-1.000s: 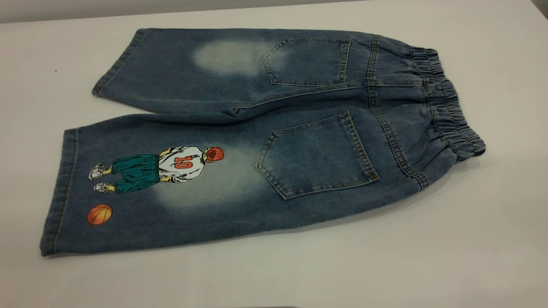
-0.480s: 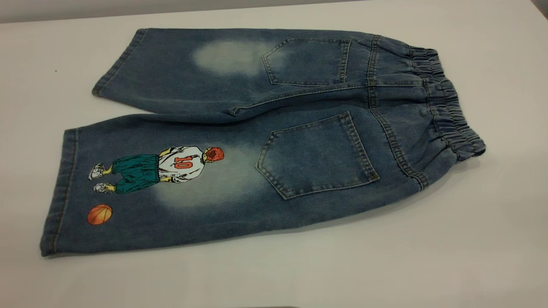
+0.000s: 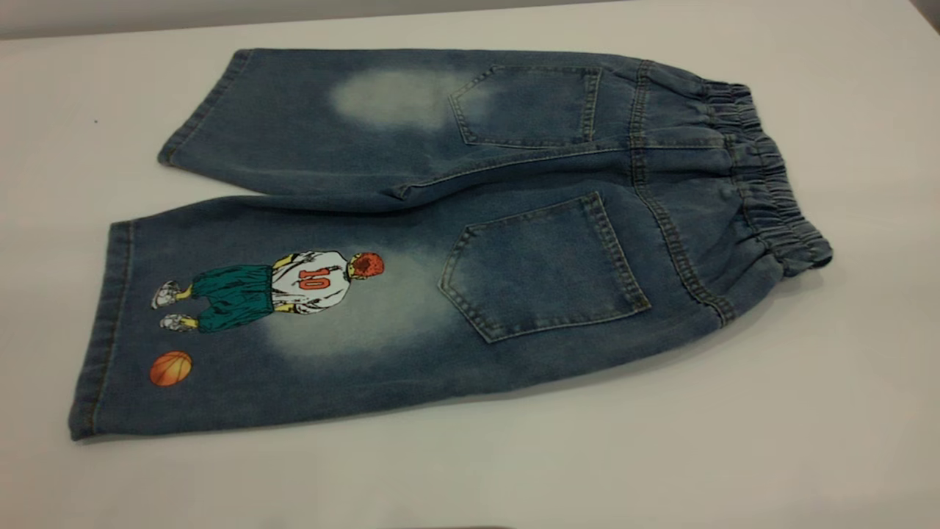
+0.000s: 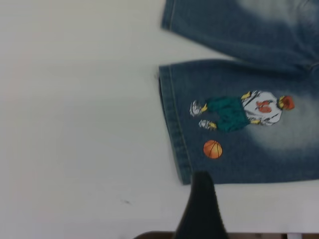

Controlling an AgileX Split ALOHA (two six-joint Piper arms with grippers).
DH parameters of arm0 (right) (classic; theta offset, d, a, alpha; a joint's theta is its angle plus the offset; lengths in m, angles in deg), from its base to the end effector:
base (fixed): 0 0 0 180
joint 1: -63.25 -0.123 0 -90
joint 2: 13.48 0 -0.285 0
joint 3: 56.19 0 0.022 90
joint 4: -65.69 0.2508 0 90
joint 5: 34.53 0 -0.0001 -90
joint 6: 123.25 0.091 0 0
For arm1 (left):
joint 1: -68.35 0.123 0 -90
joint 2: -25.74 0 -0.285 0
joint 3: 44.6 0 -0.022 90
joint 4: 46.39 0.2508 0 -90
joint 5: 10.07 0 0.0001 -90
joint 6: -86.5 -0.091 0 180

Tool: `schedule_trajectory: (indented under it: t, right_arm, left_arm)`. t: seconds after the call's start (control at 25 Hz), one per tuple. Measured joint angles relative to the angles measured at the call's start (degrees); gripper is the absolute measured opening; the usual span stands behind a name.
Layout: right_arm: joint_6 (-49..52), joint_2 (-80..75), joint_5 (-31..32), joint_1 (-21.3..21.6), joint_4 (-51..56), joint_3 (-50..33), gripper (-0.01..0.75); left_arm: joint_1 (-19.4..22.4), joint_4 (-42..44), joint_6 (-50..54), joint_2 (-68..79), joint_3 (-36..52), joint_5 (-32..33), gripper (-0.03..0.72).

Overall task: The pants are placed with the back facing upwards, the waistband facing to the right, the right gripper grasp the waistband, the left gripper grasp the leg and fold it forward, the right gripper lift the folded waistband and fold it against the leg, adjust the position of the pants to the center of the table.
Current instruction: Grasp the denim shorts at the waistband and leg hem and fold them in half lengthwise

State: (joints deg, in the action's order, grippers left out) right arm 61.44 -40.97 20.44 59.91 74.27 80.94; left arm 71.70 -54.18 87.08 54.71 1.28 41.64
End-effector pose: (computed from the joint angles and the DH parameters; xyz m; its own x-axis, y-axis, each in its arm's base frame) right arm 0.0492 0.0140 0.3077 -0.5913 0.1320 -0.7956 -0.0595 0.9767 0.2063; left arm 0.0603 -0.0062 0.2942 -0.5910 -0.1288 -0.7963 -0.0285 0.9899 -0.1389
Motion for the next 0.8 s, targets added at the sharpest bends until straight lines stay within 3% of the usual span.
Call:
schedule_trajectory:
  t: [0.44,0.8]
  right_arm:
    - [-10.0,-37.3,-15.2,0.0,16.0,0.2,0.586]
    - [-26.1,-64.0,-24.7,0.0,35.2,0.4,0.586]
  left_arm:
    - [0.0,-6.8,-0.2,32.5,0.0,-19.2,0.517]
    - [0.0,-13.6,-11.0,44.6,0.0,-27.2,0.517]
